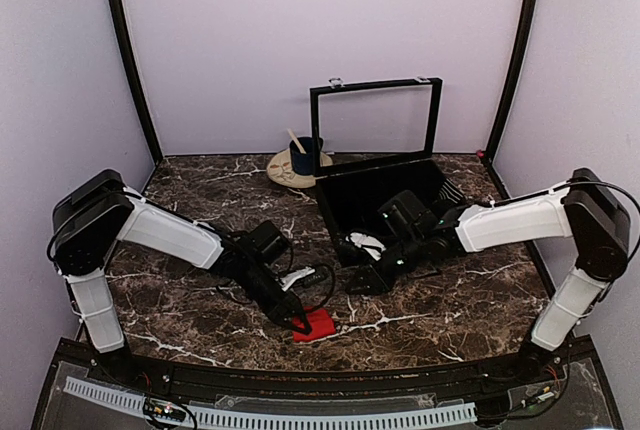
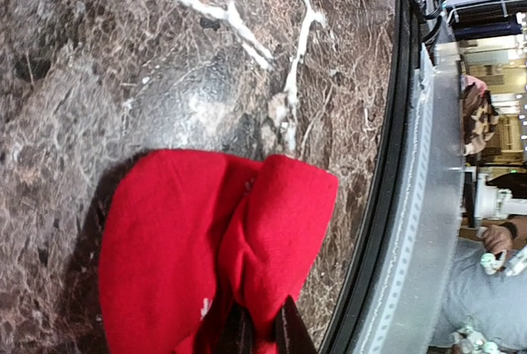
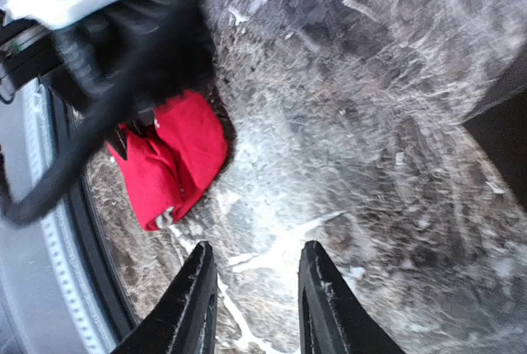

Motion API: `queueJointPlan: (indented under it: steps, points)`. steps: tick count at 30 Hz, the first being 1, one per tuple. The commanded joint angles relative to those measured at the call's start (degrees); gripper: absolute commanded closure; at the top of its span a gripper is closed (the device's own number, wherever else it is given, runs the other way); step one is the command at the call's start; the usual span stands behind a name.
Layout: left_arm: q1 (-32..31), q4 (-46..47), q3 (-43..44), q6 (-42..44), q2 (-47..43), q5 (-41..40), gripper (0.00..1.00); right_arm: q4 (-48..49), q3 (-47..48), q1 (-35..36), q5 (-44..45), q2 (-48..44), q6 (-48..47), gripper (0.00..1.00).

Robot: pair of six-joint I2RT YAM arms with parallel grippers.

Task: Roll the socks
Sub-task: Roll the sock at the center of the board.

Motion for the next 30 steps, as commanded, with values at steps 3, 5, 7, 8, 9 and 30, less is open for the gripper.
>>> queueJointPlan:
  steps: [3,5,7,8,9,30]
  points:
    - [3.3,-8.9,0.0,-0.9,4.7,4.2,1.00,5.1,-3.8,4.9,11.3,-4.5,-5.1,0.68]
    - [4.1,-9.8,0.5,-0.9,5.3,5.3,1.00,5.4,-4.1,7.2,13.9,-6.5,-6.5,0.68]
    - [4.9,-10.5,1.0,-0.8,6.2,6.5,1.00,5.8,-4.2,9.5,16.1,-6.7,-7.5,0.68]
    - [5.1,-10.9,1.3,-0.6,6.6,6.8,1.00,5.9,-4.1,10.7,17.1,-6.5,-8.0,0.68]
    - [5.4,-11.4,1.5,-0.4,7.0,7.3,1.00,6.0,-3.8,11.7,18.0,-6.3,-8.5,0.68]
    - [8.3,-18.8,4.6,6.7,12.0,14.2,1.00,1.0,7.4,27.3,32.9,6.3,-19.5,0.63]
